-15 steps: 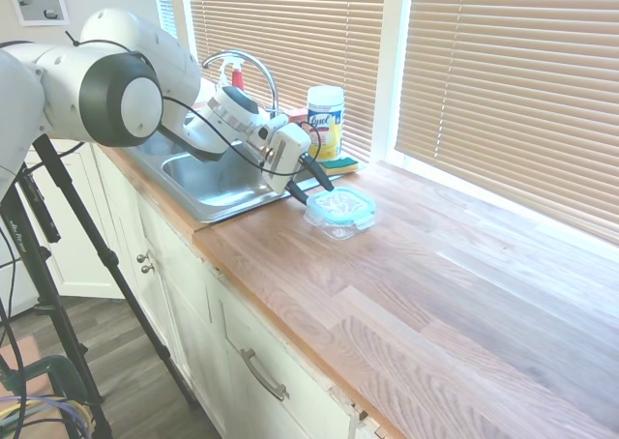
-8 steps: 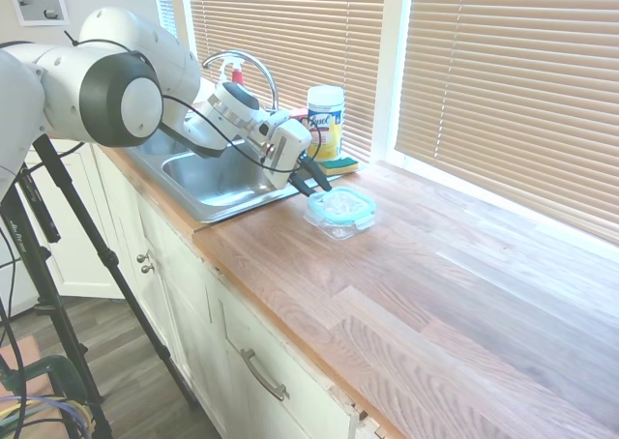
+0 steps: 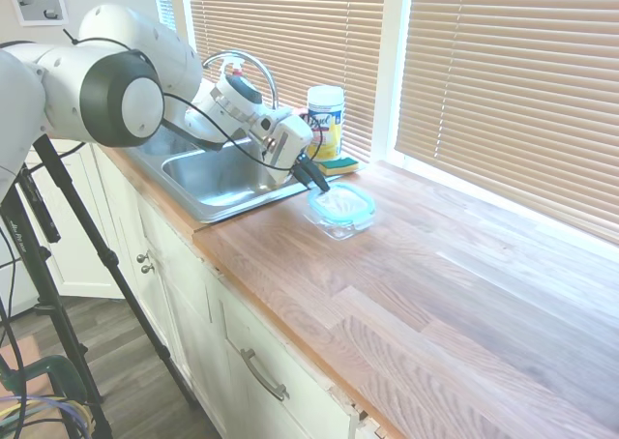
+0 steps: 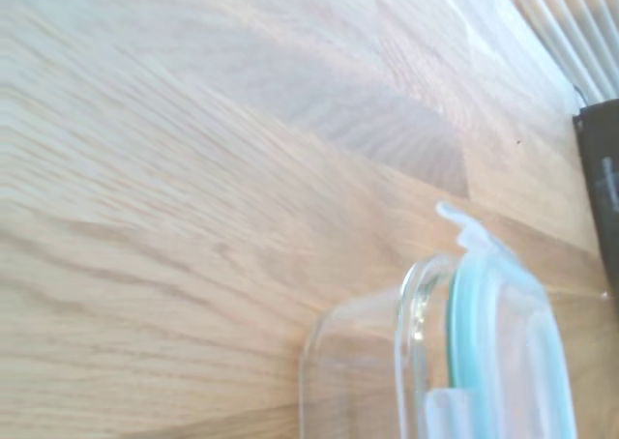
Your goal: Uncover the lid of the food container
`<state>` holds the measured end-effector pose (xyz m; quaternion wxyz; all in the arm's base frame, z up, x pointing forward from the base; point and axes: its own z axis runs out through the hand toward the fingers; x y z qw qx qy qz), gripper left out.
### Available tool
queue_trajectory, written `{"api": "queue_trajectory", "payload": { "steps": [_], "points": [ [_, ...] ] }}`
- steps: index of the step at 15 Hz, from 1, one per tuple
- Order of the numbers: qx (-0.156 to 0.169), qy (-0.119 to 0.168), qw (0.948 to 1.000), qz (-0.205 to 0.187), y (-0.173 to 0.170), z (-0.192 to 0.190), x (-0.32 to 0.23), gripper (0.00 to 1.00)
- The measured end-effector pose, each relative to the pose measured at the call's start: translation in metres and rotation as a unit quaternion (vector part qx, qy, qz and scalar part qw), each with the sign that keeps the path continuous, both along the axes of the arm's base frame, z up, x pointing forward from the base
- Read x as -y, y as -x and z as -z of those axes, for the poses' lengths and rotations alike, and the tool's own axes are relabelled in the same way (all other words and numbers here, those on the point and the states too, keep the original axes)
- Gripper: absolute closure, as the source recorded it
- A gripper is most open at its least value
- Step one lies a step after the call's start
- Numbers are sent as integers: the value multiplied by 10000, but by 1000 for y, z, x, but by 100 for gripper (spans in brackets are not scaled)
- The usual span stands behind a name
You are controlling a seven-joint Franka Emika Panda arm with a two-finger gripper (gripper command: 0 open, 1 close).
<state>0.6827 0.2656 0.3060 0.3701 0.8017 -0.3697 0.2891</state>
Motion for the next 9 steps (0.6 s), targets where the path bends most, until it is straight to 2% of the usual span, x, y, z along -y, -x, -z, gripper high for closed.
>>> {"api": "queue_trajectory", "payload": {
  "steps": [6,9],
  "points": [
    [141,-241,9995,164,-7,-34,14,100],
    [277,-531,9975,375,-11,-66,34,100]
  ]
}}
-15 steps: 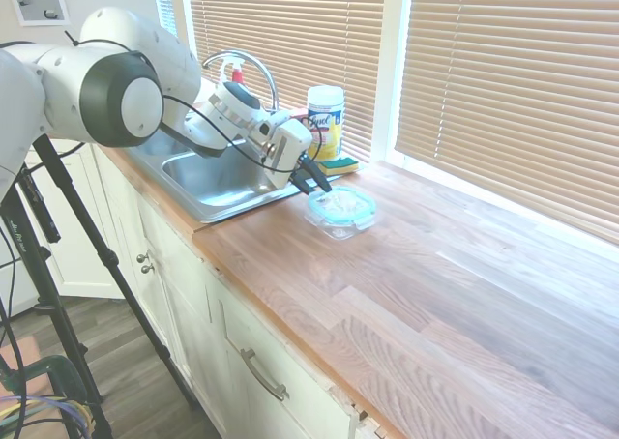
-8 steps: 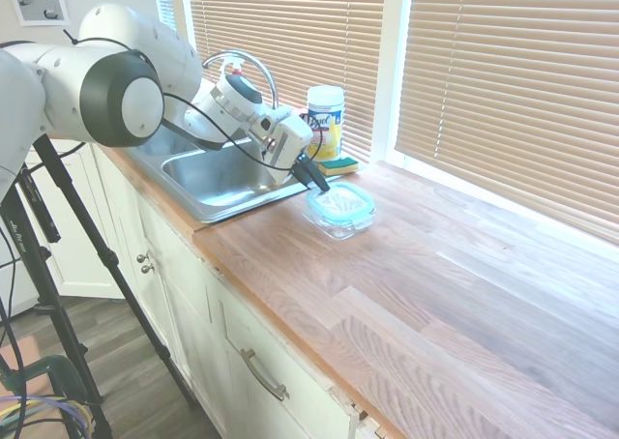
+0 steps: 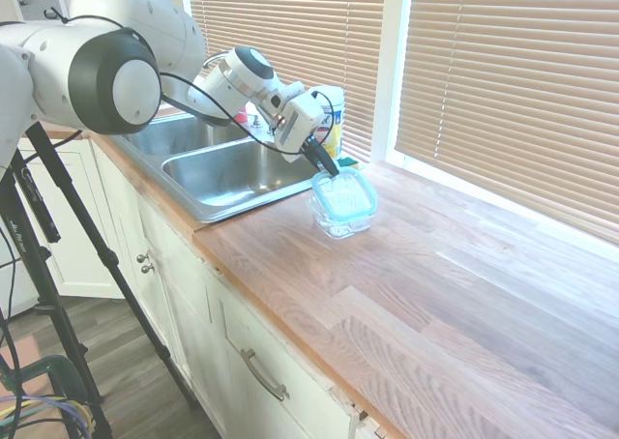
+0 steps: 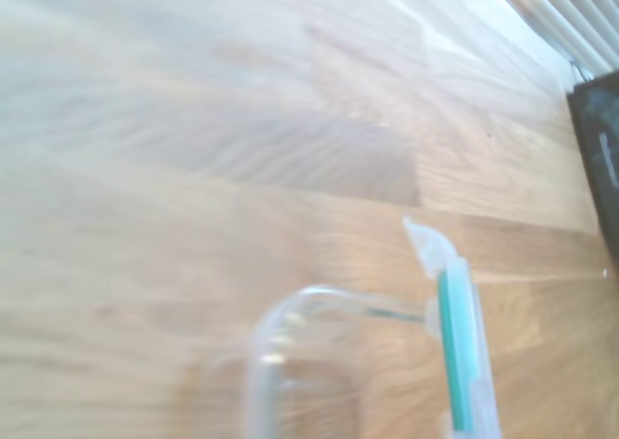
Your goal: Uncover the lid of the food container
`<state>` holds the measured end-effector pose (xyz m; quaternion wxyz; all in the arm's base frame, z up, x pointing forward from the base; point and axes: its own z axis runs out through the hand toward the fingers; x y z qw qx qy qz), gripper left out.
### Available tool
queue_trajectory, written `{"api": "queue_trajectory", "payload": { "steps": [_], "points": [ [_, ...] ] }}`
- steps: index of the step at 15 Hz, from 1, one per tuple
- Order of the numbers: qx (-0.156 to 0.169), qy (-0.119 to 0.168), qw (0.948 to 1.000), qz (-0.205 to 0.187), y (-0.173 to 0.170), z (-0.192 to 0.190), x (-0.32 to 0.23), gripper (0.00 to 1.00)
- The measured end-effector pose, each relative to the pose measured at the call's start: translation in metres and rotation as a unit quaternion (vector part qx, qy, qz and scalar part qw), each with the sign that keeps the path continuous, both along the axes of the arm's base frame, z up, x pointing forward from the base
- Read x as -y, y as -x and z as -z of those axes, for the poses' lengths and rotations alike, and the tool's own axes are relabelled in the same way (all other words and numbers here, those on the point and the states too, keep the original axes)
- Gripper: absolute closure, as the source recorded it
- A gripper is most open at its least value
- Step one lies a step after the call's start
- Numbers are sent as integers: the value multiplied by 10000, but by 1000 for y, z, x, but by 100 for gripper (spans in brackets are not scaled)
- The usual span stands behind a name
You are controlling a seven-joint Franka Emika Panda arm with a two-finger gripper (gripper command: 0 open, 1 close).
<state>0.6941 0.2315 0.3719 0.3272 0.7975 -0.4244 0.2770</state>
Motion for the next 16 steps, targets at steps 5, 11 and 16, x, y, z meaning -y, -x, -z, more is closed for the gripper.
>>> {"api": "queue_trajectory", "payload": {
  "steps": [5,11,16],
  "points": [
    [335,-717,9958,464,-8,-56,65,100],
    [433,-1810,9779,954,20,-62,153,100],
    [774,-2856,9485,1135,59,-58,231,100]
  ]
}}
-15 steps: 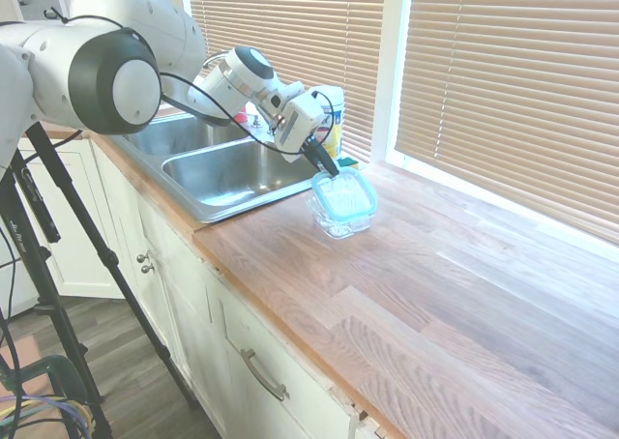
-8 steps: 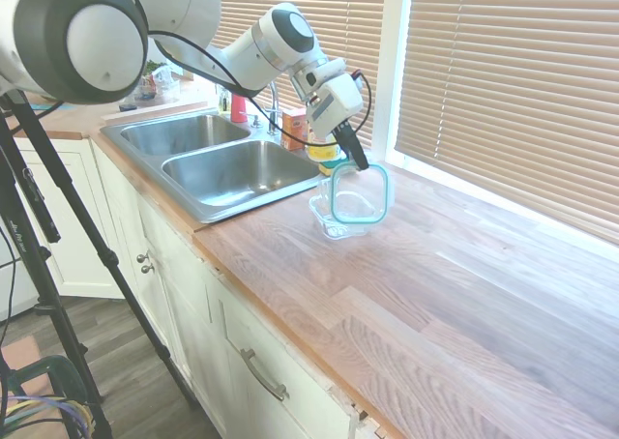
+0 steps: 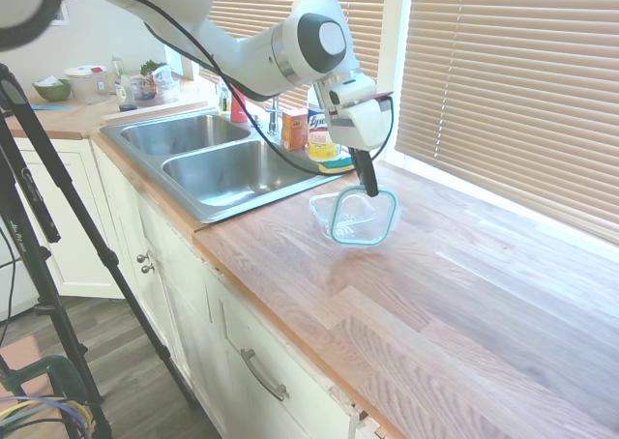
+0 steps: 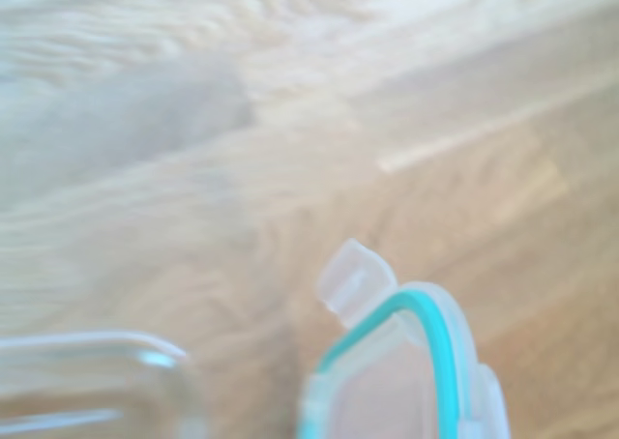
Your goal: Uncover the lid of the food container
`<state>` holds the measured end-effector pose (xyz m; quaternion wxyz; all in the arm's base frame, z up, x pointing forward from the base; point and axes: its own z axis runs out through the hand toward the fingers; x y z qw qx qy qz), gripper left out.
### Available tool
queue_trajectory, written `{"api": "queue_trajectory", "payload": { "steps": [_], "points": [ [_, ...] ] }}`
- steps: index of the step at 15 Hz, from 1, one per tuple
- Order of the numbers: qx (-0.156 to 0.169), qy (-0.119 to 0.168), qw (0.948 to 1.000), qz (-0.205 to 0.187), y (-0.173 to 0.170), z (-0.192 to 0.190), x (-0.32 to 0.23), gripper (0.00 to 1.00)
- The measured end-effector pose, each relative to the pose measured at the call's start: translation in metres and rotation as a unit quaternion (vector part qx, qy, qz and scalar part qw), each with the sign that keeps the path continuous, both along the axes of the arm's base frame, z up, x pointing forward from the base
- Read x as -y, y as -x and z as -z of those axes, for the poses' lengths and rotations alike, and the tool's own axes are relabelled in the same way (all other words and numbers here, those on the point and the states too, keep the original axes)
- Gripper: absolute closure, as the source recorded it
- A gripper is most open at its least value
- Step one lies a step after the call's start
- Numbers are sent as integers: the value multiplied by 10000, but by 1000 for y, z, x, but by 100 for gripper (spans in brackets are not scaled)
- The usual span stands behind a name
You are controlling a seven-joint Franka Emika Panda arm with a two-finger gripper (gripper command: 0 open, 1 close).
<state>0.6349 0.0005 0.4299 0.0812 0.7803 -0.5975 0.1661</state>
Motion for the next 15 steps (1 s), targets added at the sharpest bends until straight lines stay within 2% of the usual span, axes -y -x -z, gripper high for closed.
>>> {"api": "queue_trajectory", "payload": {
  "steps": [3,8,13,14,15],
  "points": [
    [68,-325,9994,36,36,23,46,100],
    [-228,-471,9986,-4,108,92,77,100],
    [-321,-413,9986,-73,118,102,78,100],
    [-322,-403,9986,-84,118,102,77,0],
    [-324,-392,9987,-96,118,102,77,0]
  ]
}}
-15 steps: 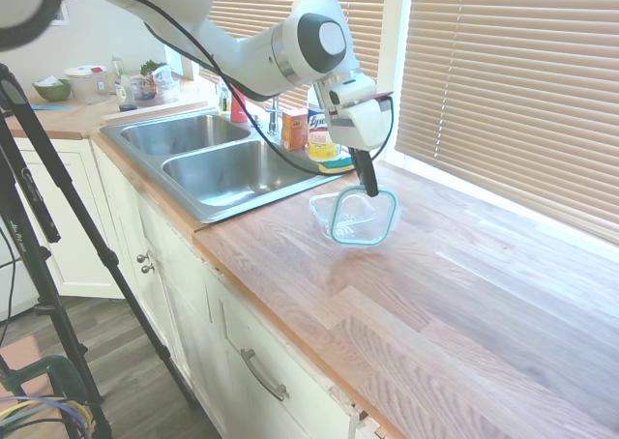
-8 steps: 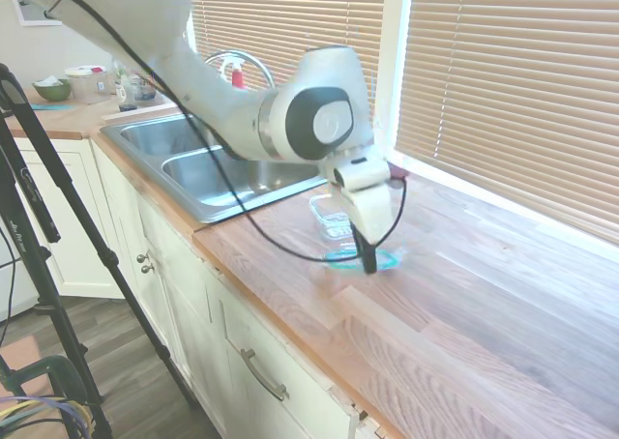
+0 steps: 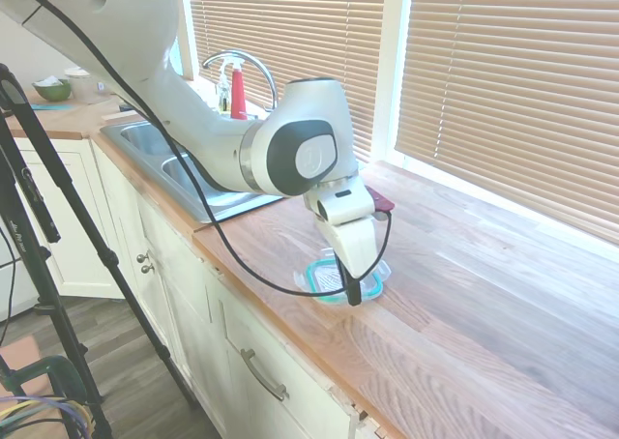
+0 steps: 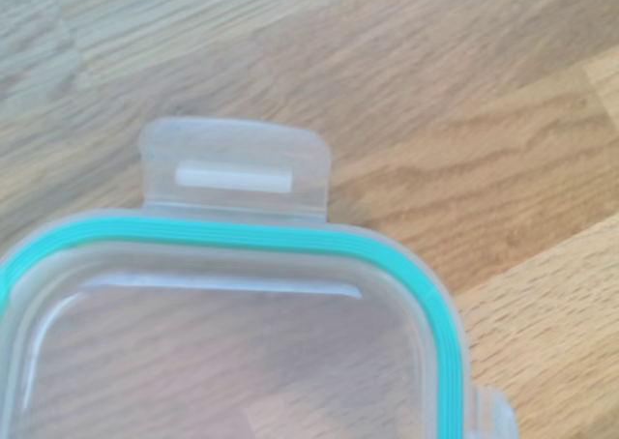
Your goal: Uncover the lid of the food container
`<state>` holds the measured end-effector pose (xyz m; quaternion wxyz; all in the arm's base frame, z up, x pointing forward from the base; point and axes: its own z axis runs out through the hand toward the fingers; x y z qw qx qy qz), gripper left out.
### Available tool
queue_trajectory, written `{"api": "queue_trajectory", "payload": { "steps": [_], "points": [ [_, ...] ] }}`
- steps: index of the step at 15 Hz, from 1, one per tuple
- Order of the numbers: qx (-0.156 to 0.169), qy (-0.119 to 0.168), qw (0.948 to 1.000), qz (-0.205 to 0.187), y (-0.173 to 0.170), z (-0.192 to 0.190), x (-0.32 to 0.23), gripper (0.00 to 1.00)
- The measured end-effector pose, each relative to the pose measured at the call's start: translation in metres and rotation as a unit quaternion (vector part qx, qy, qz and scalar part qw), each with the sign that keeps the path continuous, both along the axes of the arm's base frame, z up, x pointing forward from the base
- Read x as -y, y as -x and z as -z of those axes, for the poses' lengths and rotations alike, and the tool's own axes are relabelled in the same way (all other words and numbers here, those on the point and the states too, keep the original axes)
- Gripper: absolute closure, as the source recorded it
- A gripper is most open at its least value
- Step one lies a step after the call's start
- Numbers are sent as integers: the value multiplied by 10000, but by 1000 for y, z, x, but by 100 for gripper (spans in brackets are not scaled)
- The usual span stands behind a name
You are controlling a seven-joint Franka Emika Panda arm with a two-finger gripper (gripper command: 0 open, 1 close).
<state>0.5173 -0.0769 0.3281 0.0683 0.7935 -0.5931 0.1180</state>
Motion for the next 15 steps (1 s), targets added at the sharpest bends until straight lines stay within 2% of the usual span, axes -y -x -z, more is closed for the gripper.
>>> {"api": "queue_trajectory", "payload": {
  "steps": [8,13,15],
  "points": [
    [44,50,10000,-37,0,-4,-3,0],
    [173,137,9997,37,1,-17,0,0],
    [273,77,9996,58,3,-34,-2,0]
  ]
}}
